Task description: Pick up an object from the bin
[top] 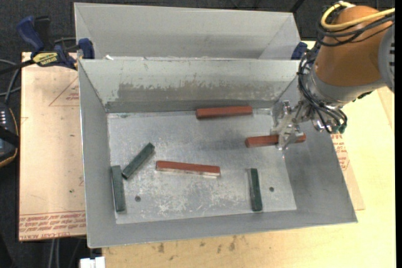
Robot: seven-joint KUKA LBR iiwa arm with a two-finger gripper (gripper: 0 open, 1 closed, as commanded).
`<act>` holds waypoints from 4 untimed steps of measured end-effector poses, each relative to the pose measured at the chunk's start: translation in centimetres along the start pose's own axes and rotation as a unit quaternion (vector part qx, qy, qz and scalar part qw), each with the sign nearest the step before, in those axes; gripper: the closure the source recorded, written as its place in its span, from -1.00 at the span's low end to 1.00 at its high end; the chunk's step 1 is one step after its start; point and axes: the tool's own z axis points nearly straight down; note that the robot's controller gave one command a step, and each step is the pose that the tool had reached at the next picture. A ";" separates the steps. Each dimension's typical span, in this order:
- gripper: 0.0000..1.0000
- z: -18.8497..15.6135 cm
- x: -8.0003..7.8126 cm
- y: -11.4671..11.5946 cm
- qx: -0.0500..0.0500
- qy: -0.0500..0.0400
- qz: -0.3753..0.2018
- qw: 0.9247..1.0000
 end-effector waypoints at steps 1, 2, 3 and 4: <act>1.00 0.8 -0.7 -0.3 0.005 -0.013 0.004 1.000; 1.00 0.2 -0.8 0.2 0.000 0.001 -0.004 1.000; 1.00 1.5 0.4 0.1 0.004 -0.011 -0.009 1.000; 1.00 0.2 1.2 0.0 0.000 0.000 0.012 1.000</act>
Offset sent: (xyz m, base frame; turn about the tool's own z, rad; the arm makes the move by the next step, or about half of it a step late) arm 0.0339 0.0159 0.2226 -0.0990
